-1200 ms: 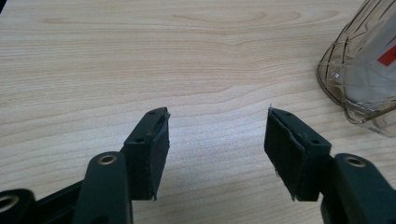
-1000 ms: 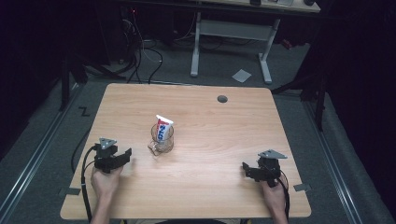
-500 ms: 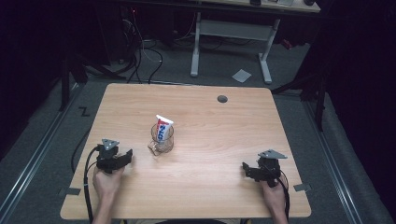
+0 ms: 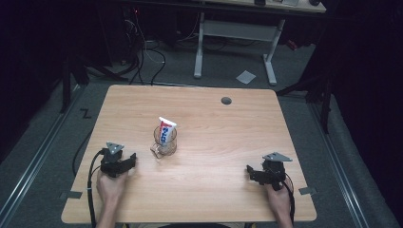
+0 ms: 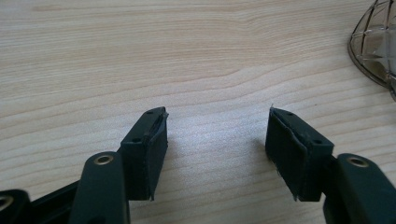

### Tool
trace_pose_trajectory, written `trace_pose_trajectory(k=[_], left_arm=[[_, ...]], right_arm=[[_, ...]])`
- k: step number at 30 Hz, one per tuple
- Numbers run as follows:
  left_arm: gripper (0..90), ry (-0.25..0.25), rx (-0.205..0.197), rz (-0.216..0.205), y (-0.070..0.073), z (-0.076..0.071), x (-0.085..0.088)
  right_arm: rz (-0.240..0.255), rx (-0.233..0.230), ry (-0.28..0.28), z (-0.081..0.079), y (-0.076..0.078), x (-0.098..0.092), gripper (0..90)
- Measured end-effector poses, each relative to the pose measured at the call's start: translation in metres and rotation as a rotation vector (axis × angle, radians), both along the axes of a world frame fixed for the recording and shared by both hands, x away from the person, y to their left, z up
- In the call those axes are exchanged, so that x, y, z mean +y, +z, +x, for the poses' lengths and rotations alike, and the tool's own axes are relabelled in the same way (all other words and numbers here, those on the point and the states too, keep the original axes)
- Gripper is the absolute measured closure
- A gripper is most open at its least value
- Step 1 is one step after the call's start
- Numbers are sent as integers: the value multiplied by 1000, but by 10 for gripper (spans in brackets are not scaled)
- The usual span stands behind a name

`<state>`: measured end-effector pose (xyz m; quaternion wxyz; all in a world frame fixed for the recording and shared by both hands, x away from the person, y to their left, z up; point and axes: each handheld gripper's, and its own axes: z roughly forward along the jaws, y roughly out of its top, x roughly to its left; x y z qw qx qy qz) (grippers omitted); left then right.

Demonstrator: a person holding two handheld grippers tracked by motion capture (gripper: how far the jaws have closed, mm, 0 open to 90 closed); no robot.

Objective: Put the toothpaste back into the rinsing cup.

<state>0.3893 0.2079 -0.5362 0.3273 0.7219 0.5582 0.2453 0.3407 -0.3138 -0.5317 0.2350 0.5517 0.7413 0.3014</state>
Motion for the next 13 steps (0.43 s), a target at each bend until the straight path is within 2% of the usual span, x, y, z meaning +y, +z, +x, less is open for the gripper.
trace_pose_trajectory(k=[13], left_arm=[[359,17,-2,2,-1,-1,-1]], right_arm=[[0,0,-1,0,0,0,152]])
